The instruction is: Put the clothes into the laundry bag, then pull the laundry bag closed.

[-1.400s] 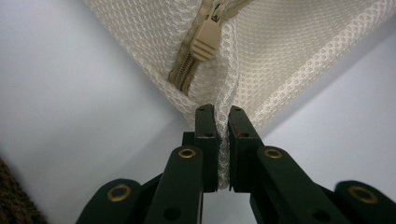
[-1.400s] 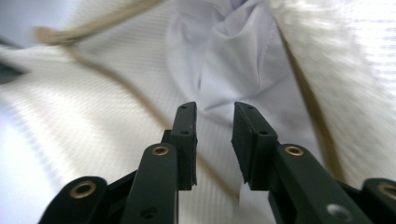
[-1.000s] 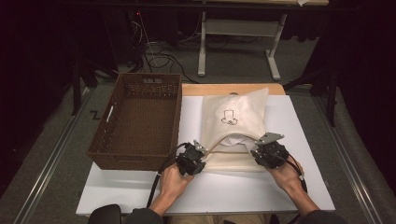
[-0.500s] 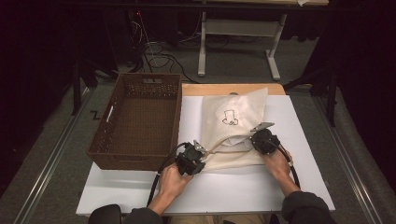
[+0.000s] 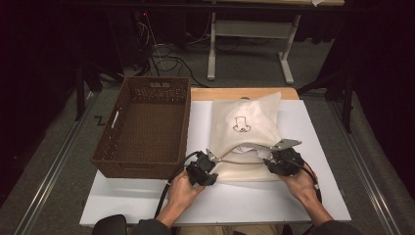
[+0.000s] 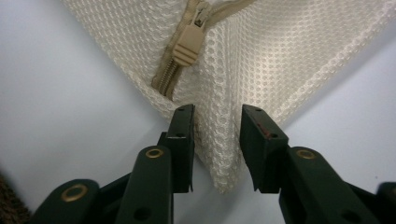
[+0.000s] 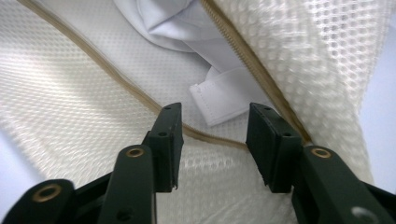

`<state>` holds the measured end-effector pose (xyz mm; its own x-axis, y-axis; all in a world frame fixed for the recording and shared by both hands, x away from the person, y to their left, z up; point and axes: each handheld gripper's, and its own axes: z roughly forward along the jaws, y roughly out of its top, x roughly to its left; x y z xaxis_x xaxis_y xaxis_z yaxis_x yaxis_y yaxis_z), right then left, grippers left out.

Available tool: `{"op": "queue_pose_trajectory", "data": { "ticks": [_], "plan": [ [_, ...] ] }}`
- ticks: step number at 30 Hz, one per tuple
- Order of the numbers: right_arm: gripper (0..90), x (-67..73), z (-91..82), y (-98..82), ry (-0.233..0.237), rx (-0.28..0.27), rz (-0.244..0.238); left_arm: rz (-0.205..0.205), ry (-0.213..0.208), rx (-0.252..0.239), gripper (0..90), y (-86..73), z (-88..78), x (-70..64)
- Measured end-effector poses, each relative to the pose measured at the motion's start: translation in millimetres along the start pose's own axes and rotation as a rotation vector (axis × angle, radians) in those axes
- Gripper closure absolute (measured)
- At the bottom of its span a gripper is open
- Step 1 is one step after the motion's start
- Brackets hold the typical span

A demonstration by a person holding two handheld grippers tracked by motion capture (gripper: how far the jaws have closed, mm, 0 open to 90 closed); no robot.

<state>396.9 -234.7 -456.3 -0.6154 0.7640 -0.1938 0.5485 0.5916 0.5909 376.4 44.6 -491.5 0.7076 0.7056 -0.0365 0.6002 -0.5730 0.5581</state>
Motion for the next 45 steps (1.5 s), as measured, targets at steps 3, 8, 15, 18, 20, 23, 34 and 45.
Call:
{"op": "queue_pose_trajectory", "data": {
  "ticks": [3,8,15,18,20,23,34,45],
  "plan": [
    [53.1,-0.4,-9.6,-5.6,-0.014,-0.039,0.027,-0.015,0.002,-0.006,61.2,0.3,-0.3,1.8],
    [52.2,1.8,-17.3,-13.9,-0.1,-0.055,0.027,-0.021,0.009,-0.004,59.3,0.2,0.8,2.9],
    [53.3,-8.5,-30.4,-22.4,-0.133,-0.1,0.093,-0.028,0.006,-0.007,59.5,0.5,1.3,4.2],
    [54.0,-15.8,-24.9,-21.8,-0.106,-0.057,0.127,-0.032,0.006,-0.011,58.4,0.8,0.8,4.7],
    [57.3,-17.8,-18.4,-22.3,-0.109,-0.04,0.122,-0.027,0.019,-0.016,54.9,2.0,-0.1,3.6],
    [65.7,-18.9,-11.0,-24.9,-0.099,-0.013,0.113,-0.016,0.024,-0.027,51.2,4.1,-0.9,0.9],
    [90.0,-24.2,-7.0,-38.2,-0.019,-0.001,0.12,-0.052,0.041,-0.085,49.2,10.0,2.0,3.1],
    [85.8,-31.5,-3.7,-54.7,0.036,0.03,0.178,-0.064,0.007,-0.063,61.7,11.6,12.5,7.0]
  ]
}}
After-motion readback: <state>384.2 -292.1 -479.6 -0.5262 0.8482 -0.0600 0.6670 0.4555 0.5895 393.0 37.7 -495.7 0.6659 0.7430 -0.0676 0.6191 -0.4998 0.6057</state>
